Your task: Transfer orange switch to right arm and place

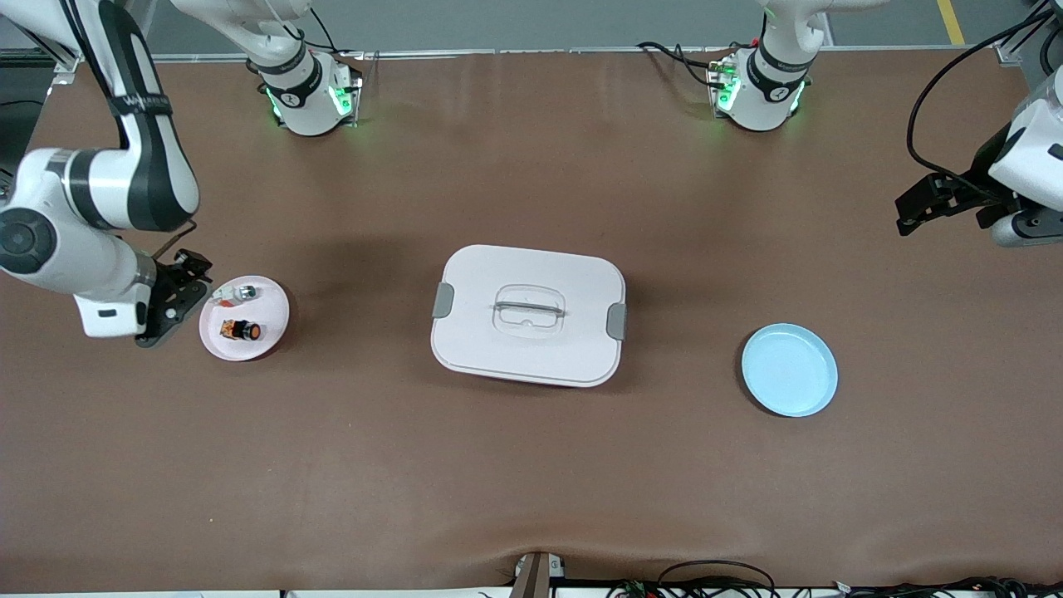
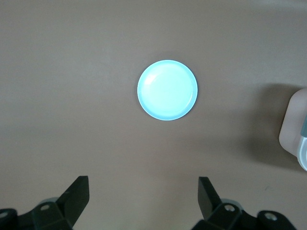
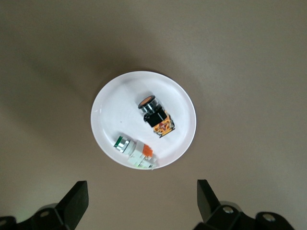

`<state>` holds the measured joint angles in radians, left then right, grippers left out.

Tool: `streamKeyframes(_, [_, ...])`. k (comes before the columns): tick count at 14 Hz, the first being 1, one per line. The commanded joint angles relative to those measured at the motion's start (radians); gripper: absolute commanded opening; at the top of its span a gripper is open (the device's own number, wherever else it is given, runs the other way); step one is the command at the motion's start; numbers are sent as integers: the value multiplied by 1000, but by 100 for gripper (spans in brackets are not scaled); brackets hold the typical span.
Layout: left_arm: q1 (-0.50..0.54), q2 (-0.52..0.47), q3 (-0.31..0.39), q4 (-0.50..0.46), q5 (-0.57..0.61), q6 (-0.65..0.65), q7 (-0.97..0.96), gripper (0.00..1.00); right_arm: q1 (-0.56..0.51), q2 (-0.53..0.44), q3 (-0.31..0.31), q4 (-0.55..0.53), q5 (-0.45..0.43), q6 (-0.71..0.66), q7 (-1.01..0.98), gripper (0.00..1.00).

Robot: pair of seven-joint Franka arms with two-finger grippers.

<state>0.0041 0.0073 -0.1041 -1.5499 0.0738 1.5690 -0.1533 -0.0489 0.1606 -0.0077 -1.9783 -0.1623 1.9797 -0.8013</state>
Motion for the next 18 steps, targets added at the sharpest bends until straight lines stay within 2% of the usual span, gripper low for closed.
streamKeyframes(1, [-3, -30, 1, -24, -17, 3, 17, 100, 6, -79, -3, -11, 81, -86, 100, 100])
streamKeyframes(4, [-1, -33, -11, -24, -17, -3, 26, 100, -29, -127, -11, 33, 122, -217, 123, 100])
streamKeyframes(9, [4, -41, -11, -21, -63, -32, 87, 100, -29, -191, 0, 81, 132, -360, 414, 100])
streamKeyframes(12, [2, -53, -11, -21, -63, -52, 95, 100, 12, -181, 3, 105, 119, -368, 528, 100])
streamKeyframes(18, [2, -61, -14, -13, -62, -81, 94, 100, 23, -179, 2, 171, 124, -361, 545, 100])
